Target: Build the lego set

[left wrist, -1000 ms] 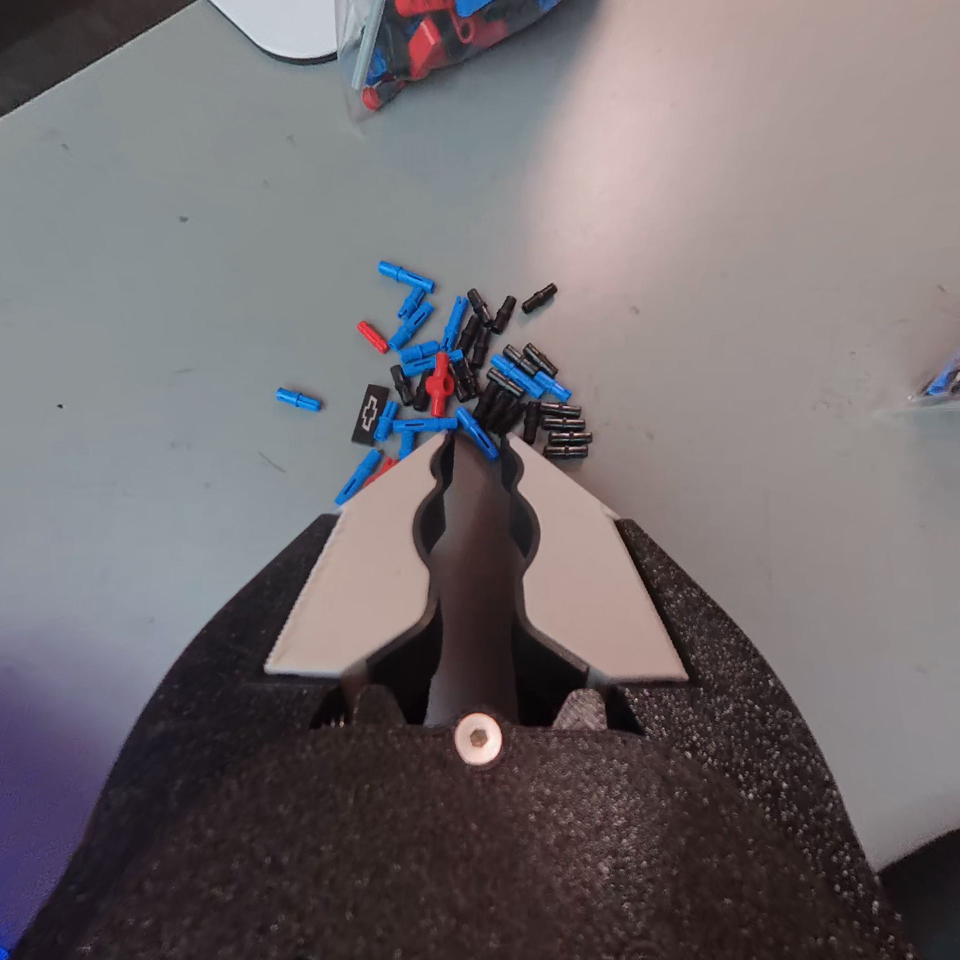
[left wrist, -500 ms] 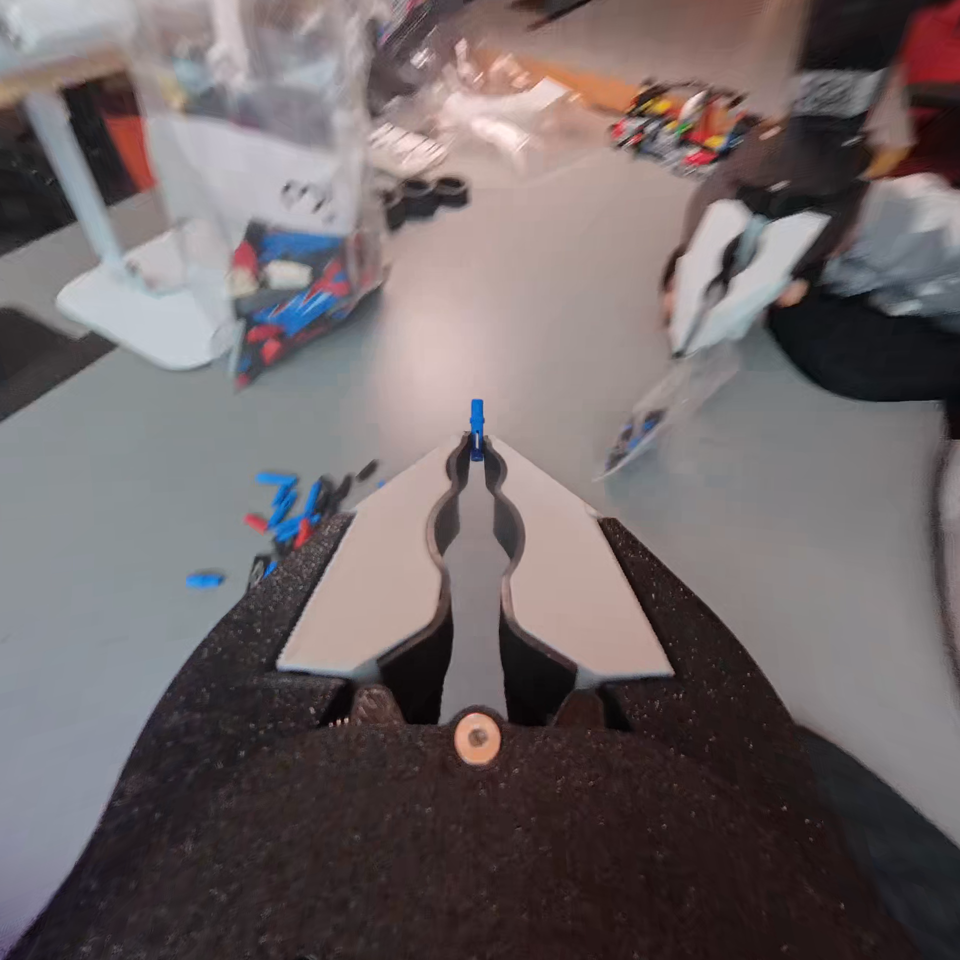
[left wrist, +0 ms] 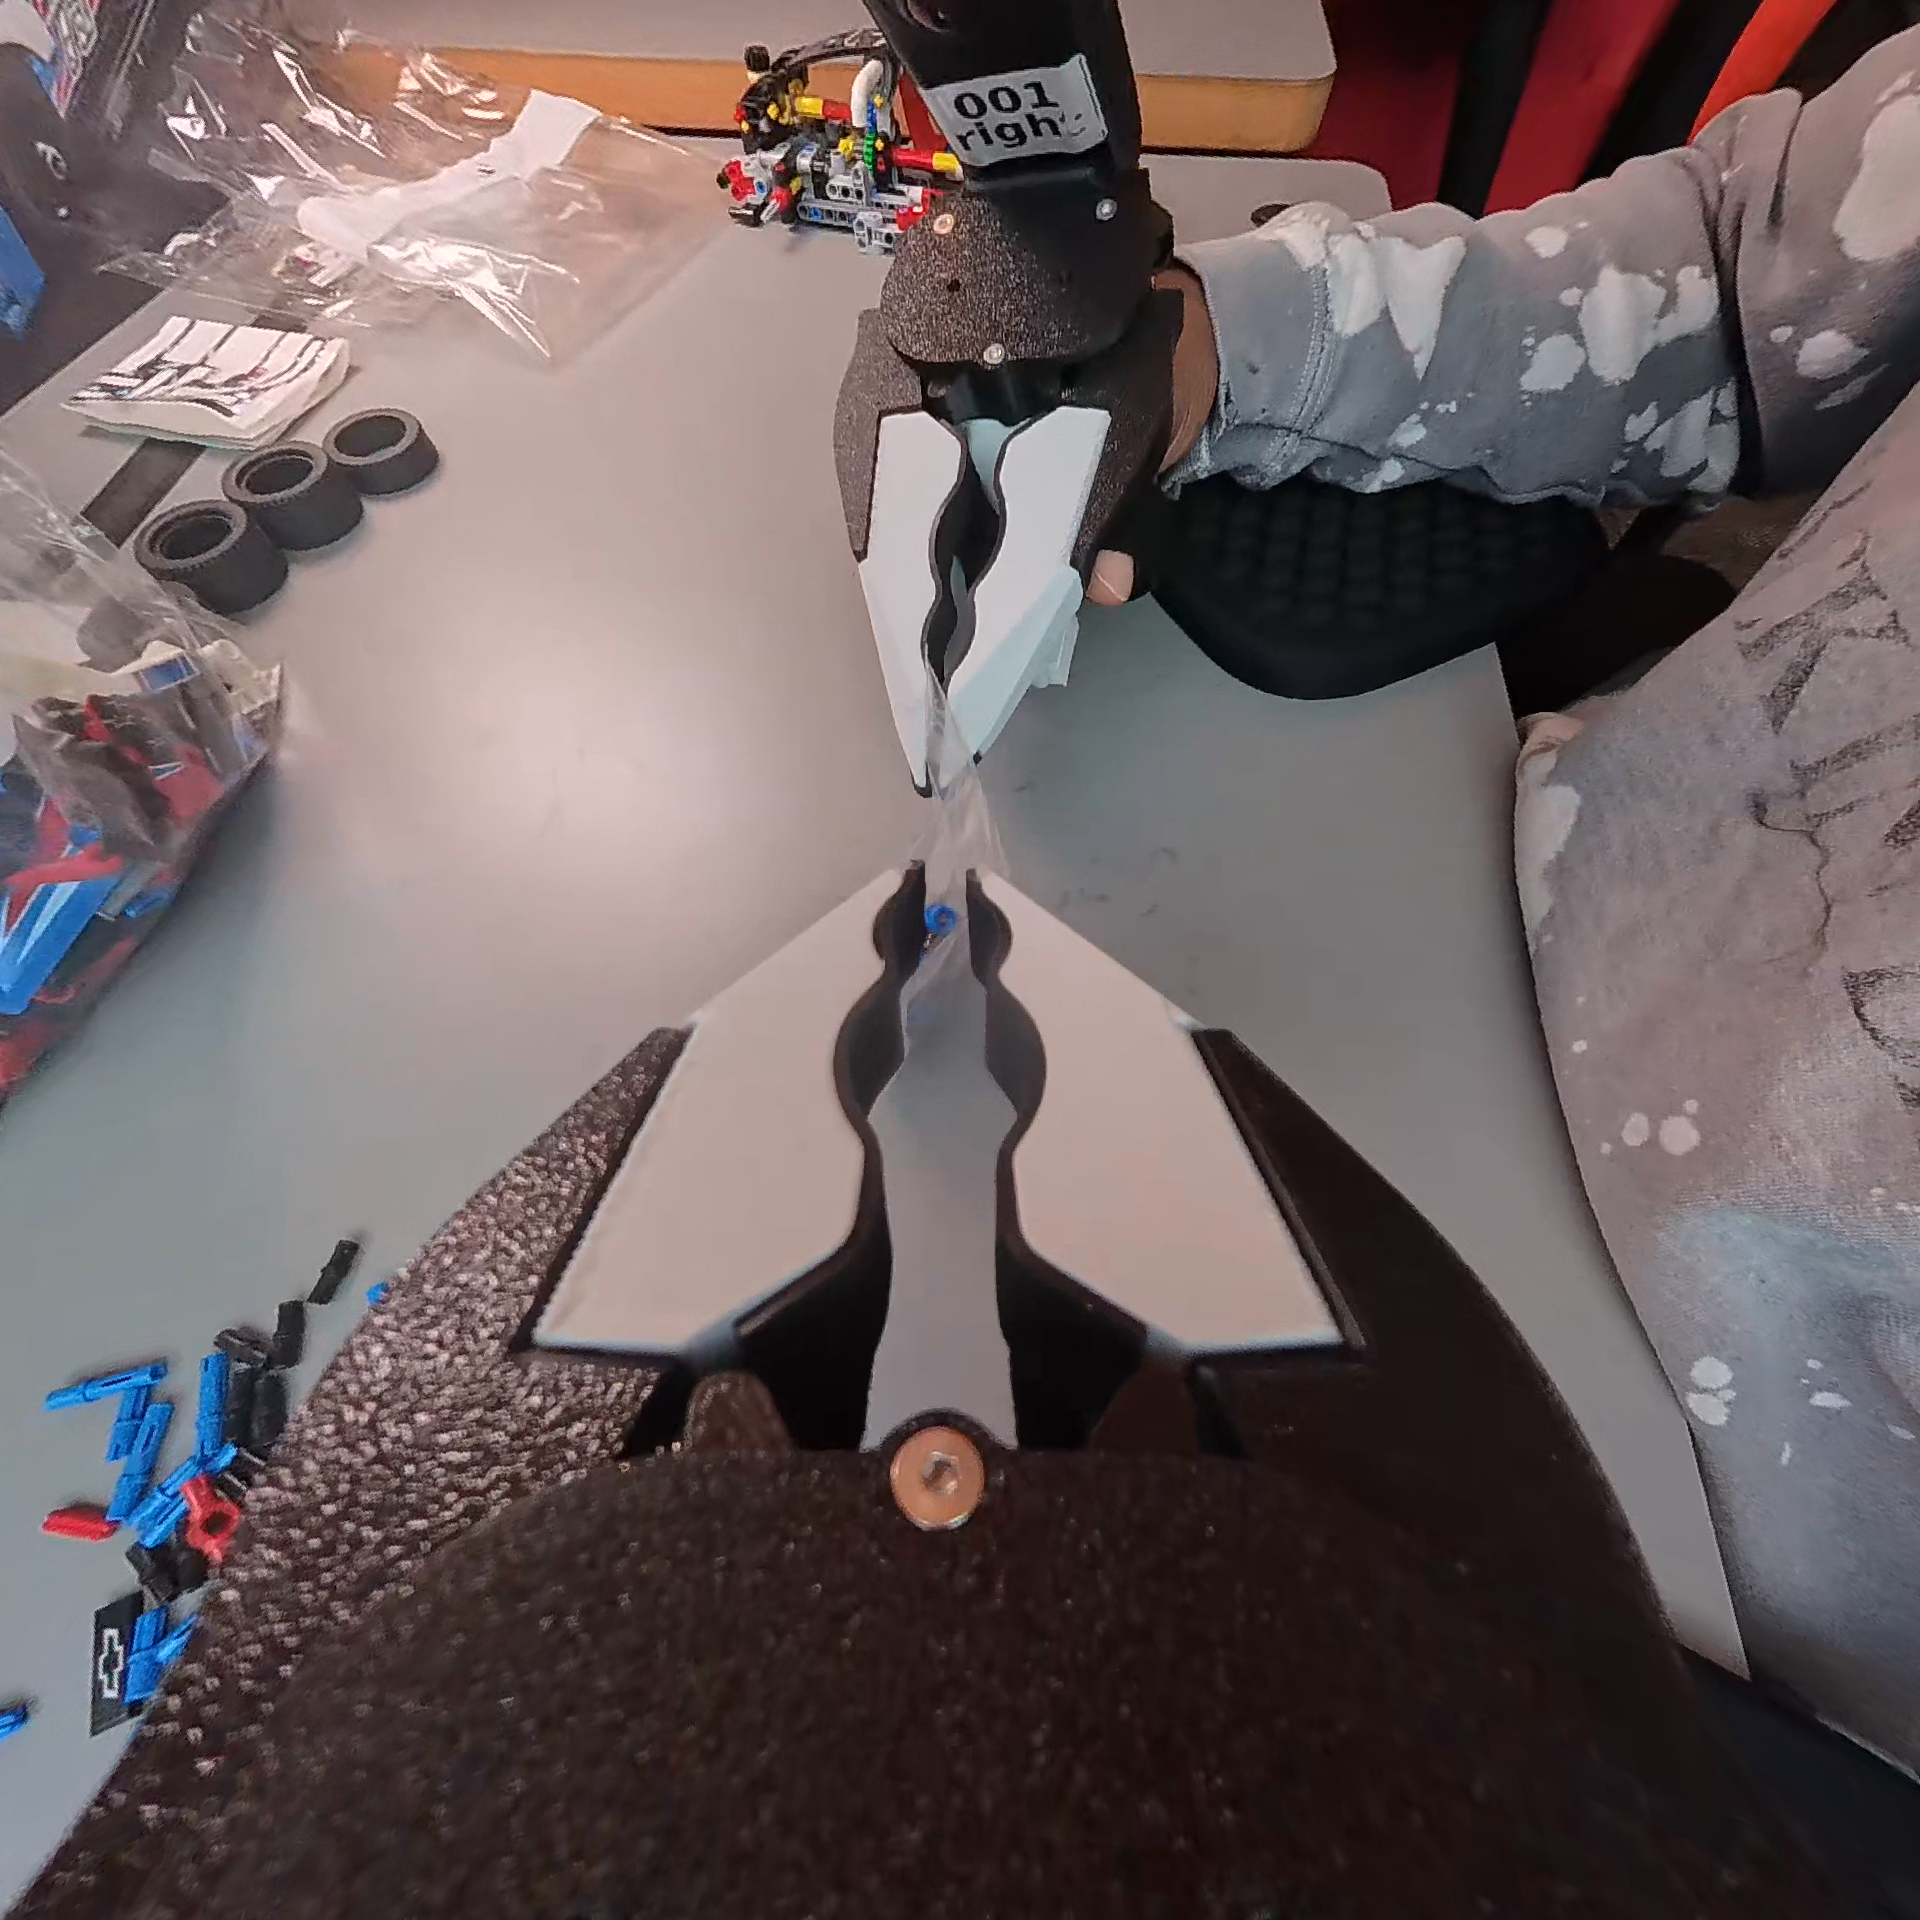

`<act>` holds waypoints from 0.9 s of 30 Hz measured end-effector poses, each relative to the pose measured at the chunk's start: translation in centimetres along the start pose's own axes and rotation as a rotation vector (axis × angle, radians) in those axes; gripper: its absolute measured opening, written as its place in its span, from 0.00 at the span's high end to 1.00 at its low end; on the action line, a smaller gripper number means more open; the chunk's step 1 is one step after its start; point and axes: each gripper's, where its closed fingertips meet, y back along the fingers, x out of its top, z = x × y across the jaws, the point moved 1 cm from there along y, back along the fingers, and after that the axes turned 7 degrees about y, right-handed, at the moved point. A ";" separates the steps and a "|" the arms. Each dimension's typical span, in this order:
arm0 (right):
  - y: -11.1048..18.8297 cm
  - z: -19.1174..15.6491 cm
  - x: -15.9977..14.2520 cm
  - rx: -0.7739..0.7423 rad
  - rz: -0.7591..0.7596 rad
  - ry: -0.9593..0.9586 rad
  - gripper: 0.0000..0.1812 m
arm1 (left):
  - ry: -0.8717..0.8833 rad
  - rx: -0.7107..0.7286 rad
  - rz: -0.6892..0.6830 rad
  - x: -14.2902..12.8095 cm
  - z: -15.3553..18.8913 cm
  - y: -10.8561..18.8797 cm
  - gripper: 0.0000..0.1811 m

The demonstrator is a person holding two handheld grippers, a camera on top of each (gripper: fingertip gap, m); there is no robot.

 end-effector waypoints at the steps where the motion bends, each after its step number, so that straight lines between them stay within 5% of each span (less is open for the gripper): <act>1: 0.0 0.0 0.0 0.000 0.002 -0.001 1.00 | 0.005 -0.009 0.006 0.0 0.1 0.1 0.94; 4: 0.1 0.1 0.1 0.001 0.008 -0.008 1.00 | 0.016 0.002 0.041 0.2 -0.5 1.1 0.90; 7: 0.3 0.3 0.0 -0.007 0.008 -0.027 1.00 | 0.109 0.189 0.116 -0.1 -5.1 4.4 0.91; 10: 0.5 0.8 -0.1 -0.019 0.004 -0.071 1.00 | 0.303 0.409 0.036 -5.3 -11.5 7.5 0.85; 12: 0.6 1.0 -0.2 -0.023 0.003 -0.093 1.00 | 0.406 0.427 -0.049 -9.1 -13.1 7.3 0.82; 19: 1.0 1.3 -0.4 -0.035 -0.004 -0.108 1.00 | 0.401 0.440 -0.200 -11.8 -13.6 4.3 0.81; 27: 1.1 1.3 -0.6 -0.022 -0.003 -0.115 1.00 | 0.365 0.484 -0.229 -12.4 -14.2 4.3 0.96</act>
